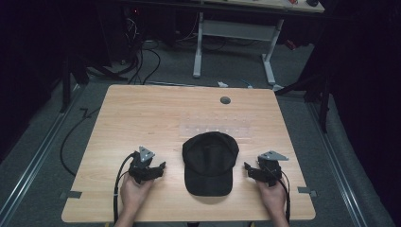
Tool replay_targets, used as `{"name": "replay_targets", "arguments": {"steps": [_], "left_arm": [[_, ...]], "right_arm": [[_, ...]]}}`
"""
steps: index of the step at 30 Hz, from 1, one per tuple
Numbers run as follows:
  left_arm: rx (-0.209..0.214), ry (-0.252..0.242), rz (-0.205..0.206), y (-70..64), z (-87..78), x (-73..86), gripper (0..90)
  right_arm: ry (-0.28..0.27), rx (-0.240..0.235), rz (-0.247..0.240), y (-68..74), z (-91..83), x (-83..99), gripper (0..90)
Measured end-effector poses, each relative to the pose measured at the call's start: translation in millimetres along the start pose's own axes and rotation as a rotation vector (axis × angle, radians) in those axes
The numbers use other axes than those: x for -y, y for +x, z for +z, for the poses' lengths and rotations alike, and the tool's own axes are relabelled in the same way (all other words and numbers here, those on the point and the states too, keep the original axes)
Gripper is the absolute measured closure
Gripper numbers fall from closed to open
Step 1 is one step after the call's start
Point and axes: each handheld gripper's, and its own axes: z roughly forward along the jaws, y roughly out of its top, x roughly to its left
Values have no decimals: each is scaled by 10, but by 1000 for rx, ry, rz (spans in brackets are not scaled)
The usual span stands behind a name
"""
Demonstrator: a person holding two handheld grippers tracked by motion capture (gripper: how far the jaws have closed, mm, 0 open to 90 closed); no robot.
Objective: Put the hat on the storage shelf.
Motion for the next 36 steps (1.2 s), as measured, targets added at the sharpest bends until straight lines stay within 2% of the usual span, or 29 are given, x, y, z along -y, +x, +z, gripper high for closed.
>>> {"name": "replay_targets", "arguments": {"steps": [31, 36], "left_arm": [[0, 3, -12, 9, -11, -6, 306], [1, 2, -15, 9, -11, -7, 305]], "right_arm": [[-3, -5, 1, -7, 0, -1, 367], [-6, -2, 17, -18, -3, -1, 388]]}}
